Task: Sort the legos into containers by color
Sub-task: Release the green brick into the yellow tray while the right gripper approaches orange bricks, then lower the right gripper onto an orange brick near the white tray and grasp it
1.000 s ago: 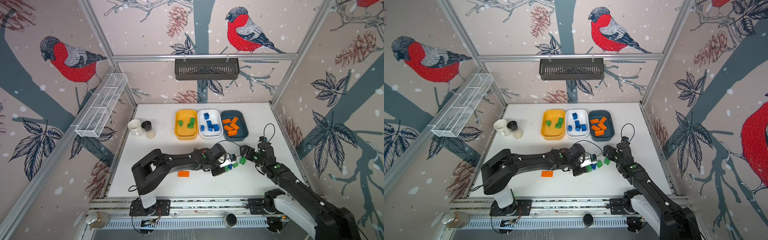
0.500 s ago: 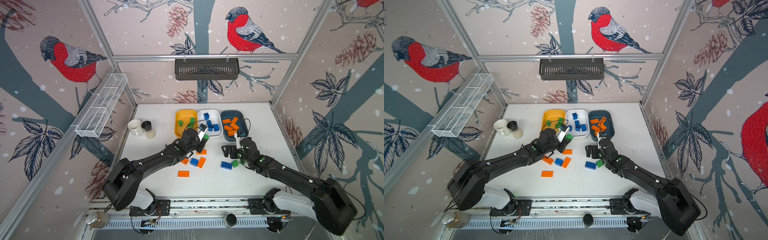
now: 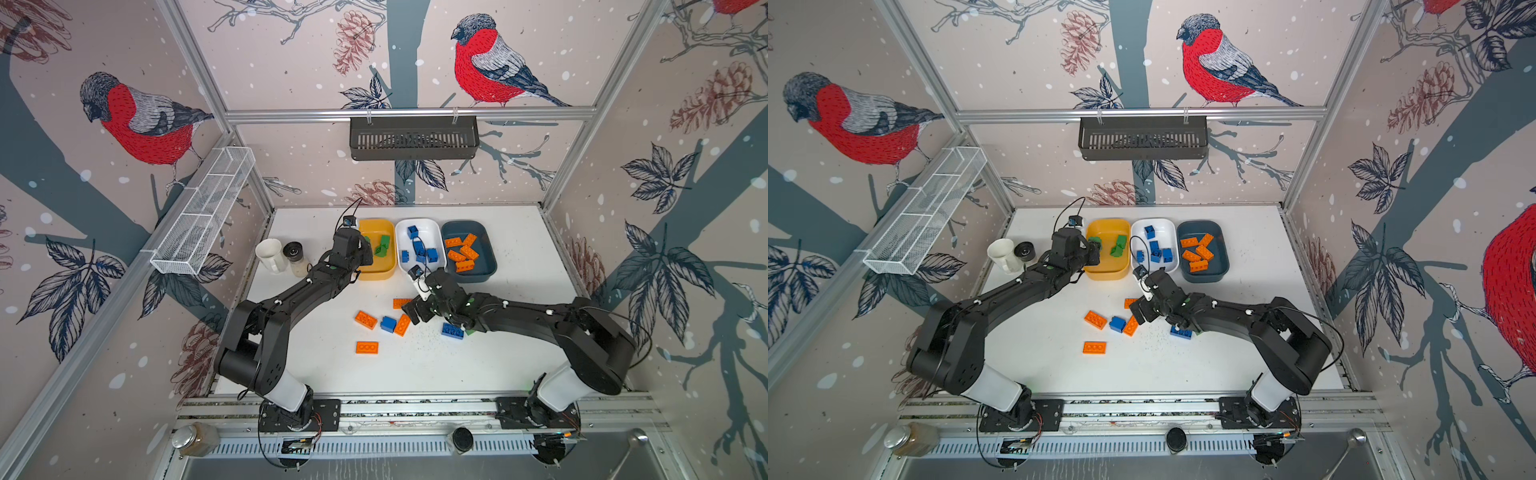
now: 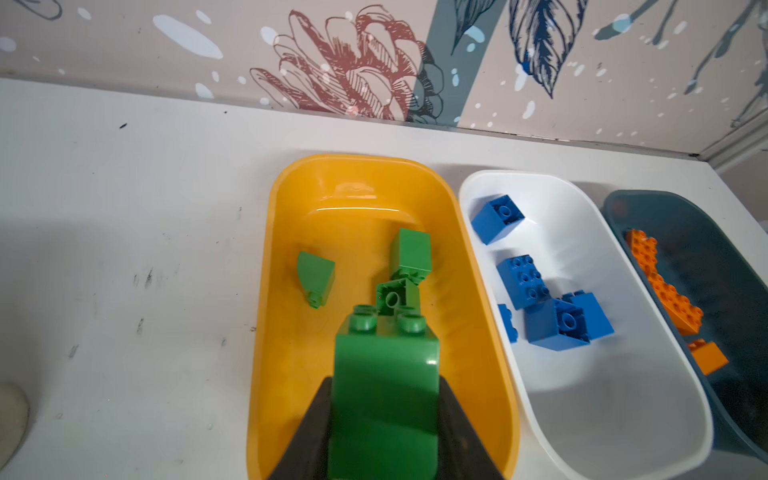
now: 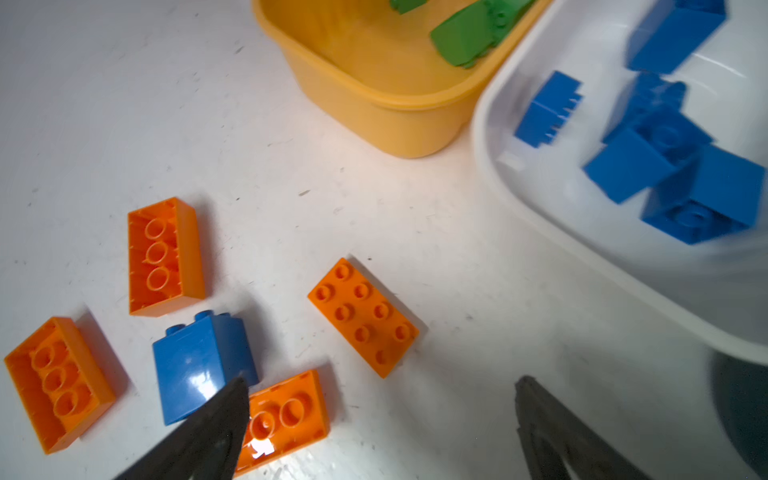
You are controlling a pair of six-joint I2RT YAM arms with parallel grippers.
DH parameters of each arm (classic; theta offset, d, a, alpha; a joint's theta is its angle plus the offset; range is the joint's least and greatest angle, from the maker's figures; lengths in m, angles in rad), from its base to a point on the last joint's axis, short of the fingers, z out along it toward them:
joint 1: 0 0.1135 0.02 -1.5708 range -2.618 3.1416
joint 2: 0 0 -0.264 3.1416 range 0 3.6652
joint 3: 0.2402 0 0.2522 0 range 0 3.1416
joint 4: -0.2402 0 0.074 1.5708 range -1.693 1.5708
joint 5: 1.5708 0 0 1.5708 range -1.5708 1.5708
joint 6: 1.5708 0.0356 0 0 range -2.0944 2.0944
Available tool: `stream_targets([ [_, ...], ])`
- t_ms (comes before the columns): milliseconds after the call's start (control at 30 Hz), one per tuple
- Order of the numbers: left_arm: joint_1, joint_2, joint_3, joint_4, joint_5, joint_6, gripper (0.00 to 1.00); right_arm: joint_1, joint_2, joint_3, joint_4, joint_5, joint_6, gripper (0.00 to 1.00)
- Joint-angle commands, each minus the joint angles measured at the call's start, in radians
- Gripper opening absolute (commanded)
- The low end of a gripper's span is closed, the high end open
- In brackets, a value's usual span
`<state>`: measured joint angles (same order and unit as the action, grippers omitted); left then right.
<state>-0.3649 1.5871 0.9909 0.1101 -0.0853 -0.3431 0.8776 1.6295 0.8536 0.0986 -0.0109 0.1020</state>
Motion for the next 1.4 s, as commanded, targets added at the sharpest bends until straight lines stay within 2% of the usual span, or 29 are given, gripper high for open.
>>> stream_targets([
  [0,0.02,0.049,0.072,-0.072,0.009,-0.048,0.18,0.011,0.058,0.056,-0.032,-0.011,-0.118,0.99],
  [167,0.03,0.132,0.176,-0.136,0.03,-0.049,0.21,0.005,0.133,0.13,-0.074,-0.012,-0.177,0.94],
  [267,0.037,0.169,0.229,-0.179,-0.003,-0.085,0.22,-0.005,0.17,0.169,-0.106,-0.019,-0.21,0.92],
  [367,0.044,0.201,0.268,-0.191,0.004,-0.104,0.31,-0.019,0.208,0.211,-0.147,-0.056,-0.243,0.89],
  [500,0.044,0.231,0.32,-0.222,0.027,-0.108,0.54,-0.031,0.257,0.263,-0.191,-0.081,-0.277,0.85],
  [567,0.044,0.223,0.315,-0.204,0.039,-0.109,0.62,-0.034,0.272,0.276,-0.204,-0.083,-0.289,0.85],
  [867,0.046,0.152,0.268,-0.153,-0.019,-0.133,0.76,-0.043,0.32,0.311,-0.247,-0.092,-0.29,0.8],
  [1133,0.045,0.086,0.173,-0.038,-0.03,-0.135,0.97,-0.051,0.33,0.312,-0.261,-0.021,-0.253,0.6],
  [1367,0.046,0.079,0.181,-0.039,-0.034,-0.121,0.97,-0.063,0.331,0.309,-0.297,-0.048,-0.229,0.44],
])
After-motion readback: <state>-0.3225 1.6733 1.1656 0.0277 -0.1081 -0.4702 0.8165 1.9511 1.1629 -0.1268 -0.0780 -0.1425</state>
